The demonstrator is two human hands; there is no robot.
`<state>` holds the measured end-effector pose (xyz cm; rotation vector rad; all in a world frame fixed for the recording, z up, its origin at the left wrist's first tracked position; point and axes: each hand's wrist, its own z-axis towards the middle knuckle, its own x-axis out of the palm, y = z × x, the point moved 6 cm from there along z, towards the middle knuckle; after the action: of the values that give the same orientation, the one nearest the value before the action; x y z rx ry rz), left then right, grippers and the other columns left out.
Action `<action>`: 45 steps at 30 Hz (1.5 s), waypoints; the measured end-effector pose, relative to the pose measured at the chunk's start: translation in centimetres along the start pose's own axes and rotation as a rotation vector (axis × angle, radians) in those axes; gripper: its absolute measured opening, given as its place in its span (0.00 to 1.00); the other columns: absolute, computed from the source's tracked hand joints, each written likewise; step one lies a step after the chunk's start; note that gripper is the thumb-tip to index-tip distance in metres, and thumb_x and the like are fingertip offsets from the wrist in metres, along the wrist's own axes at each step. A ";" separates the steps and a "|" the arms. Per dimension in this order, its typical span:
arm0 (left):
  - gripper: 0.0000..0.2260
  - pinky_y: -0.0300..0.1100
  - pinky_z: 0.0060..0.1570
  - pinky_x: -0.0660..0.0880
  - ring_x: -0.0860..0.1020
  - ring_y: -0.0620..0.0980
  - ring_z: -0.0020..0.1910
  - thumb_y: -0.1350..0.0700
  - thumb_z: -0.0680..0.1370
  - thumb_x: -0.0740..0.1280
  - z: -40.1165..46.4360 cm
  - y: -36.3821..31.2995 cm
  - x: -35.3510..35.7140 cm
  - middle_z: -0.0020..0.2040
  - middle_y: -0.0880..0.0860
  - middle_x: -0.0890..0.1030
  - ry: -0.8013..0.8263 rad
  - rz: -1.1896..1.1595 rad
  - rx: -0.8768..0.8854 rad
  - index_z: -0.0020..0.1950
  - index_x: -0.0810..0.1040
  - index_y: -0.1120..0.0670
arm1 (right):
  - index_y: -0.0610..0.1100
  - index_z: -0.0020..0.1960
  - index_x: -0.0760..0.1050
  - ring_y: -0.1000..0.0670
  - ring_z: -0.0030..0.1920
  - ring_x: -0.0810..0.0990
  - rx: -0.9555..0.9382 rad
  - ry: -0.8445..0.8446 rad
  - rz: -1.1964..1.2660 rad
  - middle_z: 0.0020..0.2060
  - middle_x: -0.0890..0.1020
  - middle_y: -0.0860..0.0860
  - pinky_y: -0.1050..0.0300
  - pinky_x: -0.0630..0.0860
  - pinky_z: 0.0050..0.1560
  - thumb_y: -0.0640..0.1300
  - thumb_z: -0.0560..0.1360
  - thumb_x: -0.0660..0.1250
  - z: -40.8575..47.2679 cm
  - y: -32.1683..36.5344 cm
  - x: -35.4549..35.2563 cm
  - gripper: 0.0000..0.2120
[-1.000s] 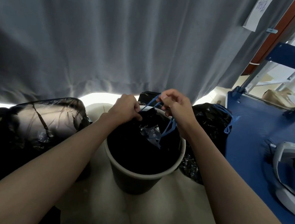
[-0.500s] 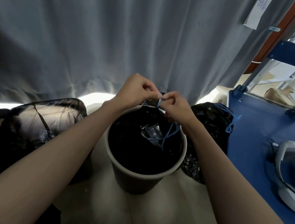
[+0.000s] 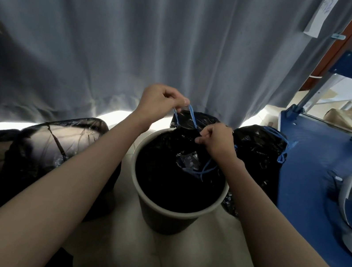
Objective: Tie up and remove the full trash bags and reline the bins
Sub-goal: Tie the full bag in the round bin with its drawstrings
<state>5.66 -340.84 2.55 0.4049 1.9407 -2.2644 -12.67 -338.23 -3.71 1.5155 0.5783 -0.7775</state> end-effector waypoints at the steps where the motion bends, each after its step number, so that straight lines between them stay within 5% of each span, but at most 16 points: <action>1: 0.03 0.39 0.45 0.73 0.79 0.46 0.39 0.56 0.70 0.76 0.1 0.1 -0.4 0.35 0.56 0.83 -0.024 -0.020 -0.012 0.37 0.85 0.53 | 0.38 0.38 0.80 0.50 0.38 0.78 0.025 -0.004 0.002 0.36 0.81 0.47 0.60 0.74 0.41 0.36 0.67 0.78 0.0 -0.3 -0.1 0.07; 5: 0.03 0.34 0.43 0.71 0.79 0.40 0.36 0.57 0.72 0.74 0.5 0.2 -1.8 0.35 0.52 0.83 -0.116 -0.133 -0.083 0.42 0.86 0.55 | 0.38 0.40 0.80 0.48 0.42 0.79 0.110 0.035 -0.024 0.39 0.82 0.46 0.57 0.74 0.44 0.35 0.67 0.78 -0.2 -1.5 0.0 0.07; 11: 0.02 0.36 0.42 0.74 0.80 0.45 0.37 0.59 0.76 0.70 0.3 0.4 -1.1 0.37 0.51 0.82 -0.138 -0.339 -0.119 0.45 0.83 0.55 | 0.44 0.34 0.76 0.44 0.48 0.80 0.121 0.064 -0.079 0.41 0.82 0.45 0.53 0.77 0.49 0.37 0.65 0.79 -0.7 -2.7 0.5 0.12; 15: 0.04 0.36 0.41 0.73 0.80 0.45 0.35 0.58 0.78 0.68 0.3 -1.4 -0.3 0.35 0.51 0.80 -0.044 -0.238 -0.016 0.44 0.83 0.54 | 0.47 0.39 0.81 0.49 0.44 0.80 0.061 0.114 -0.037 0.40 0.83 0.49 0.54 0.77 0.48 0.45 0.62 0.82 -0.5 -0.8 0.3 0.12; 19: 0.04 0.38 0.42 0.73 0.79 0.47 0.35 0.59 0.77 0.69 0.3 -2.8 0.1 0.36 0.53 0.80 -0.005 -0.188 0.051 0.43 0.83 0.54 | 0.42 0.38 0.85 0.52 0.39 0.82 -0.014 0.034 0.058 0.37 0.86 0.48 0.58 0.80 0.44 0.37 0.67 0.76 -0.5 0.8 -0.5 0.02; 24: 0.04 0.38 0.38 0.73 0.78 0.49 0.34 0.59 0.77 0.70 0.3 -4.1 -0.6 0.37 0.56 0.80 -0.030 -0.253 0.092 0.45 0.83 0.58 | 0.42 0.32 0.78 0.43 0.34 0.74 0.117 0.052 -0.104 0.32 0.80 0.41 0.55 0.78 0.41 0.38 0.72 0.65 -1.2 -2.6 1.1 0.10; 25: 0.04 0.37 0.38 0.73 0.79 0.48 0.33 0.59 0.76 0.70 0.3 -4.6 -0.6 0.36 0.55 0.80 -0.012 -0.243 0.107 0.45 0.83 0.59 | 0.41 0.33 0.78 0.39 0.38 0.80 0.141 0.057 -0.096 0.35 0.82 0.41 0.55 0.77 0.41 0.38 0.72 0.65 -1.4 -3.2 1.2 0.10; 26: 0.04 0.37 0.37 0.73 0.79 0.48 0.33 0.60 0.76 0.70 0.3 -5.1 -0.5 0.35 0.54 0.81 0.014 -0.230 0.120 0.45 0.83 0.59 | 0.42 0.35 0.80 0.45 0.46 0.83 0.146 0.047 -0.069 0.37 0.83 0.42 0.56 0.77 0.43 0.38 0.72 0.65 -1.6 -3.3 1.1 0.08; 31: 0.02 0.36 0.40 0.75 0.78 0.46 0.38 0.59 0.75 0.72 -0.1 -5.5 0.3 0.38 0.52 0.82 0.053 -0.178 0.143 0.45 0.84 0.56 | 0.44 0.42 0.77 0.54 0.34 0.75 -0.020 -0.112 0.113 0.33 0.78 0.52 0.61 0.74 0.42 0.33 0.70 0.68 -1.4 0.8 -1.7 0.07; 33: 0.01 0.35 0.37 0.73 0.76 0.43 0.38 0.57 0.74 0.73 -0.1 -5.6 0.5 0.39 0.51 0.82 0.042 -0.125 0.160 0.43 0.85 0.53 | 0.45 0.48 0.78 0.56 0.34 0.74 -0.101 -0.055 0.213 0.34 0.78 0.51 0.69 0.71 0.40 0.34 0.69 0.71 -1.5 2.9 -2.0 0.10; 36: 0.02 0.31 0.35 0.71 0.76 0.41 0.35 0.58 0.73 0.73 -0.5 -6.2 1.0 0.37 0.47 0.83 0.091 -0.084 0.191 0.42 0.85 0.52 | 0.46 0.61 0.77 0.58 0.37 0.75 -0.171 0.062 0.305 0.39 0.78 0.52 0.67 0.72 0.42 0.43 0.69 0.77 -1.6 5.0 -2.0 0.22; 40: 0.02 0.32 0.32 0.70 0.75 0.43 0.32 0.58 0.73 0.74 -1.3 -6.6 1.7 0.34 0.45 0.82 0.169 -0.055 0.221 0.44 0.85 0.56 | 0.43 0.50 0.83 0.62 0.37 0.79 -0.200 0.073 0.299 0.40 0.83 0.51 0.75 0.70 0.38 0.44 0.73 0.75 -1.8 5.8 -2.2 0.08; 45: 0.10 0.33 0.28 0.69 0.74 0.44 0.29 0.56 0.69 0.78 -0.6 -2.4 1.1 0.34 0.51 0.79 0.145 0.059 0.108 0.46 0.83 0.58 | 0.40 0.44 0.85 0.58 0.37 0.80 -0.151 -0.080 0.333 0.37 0.85 0.50 0.74 0.72 0.39 0.43 0.71 0.76 -1.9 4.3 -2.8 0.06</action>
<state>4.04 -339.82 4.46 0.6473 1.8482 -2.3688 -10.99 -336.53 1.17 1.3882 0.3060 -0.5221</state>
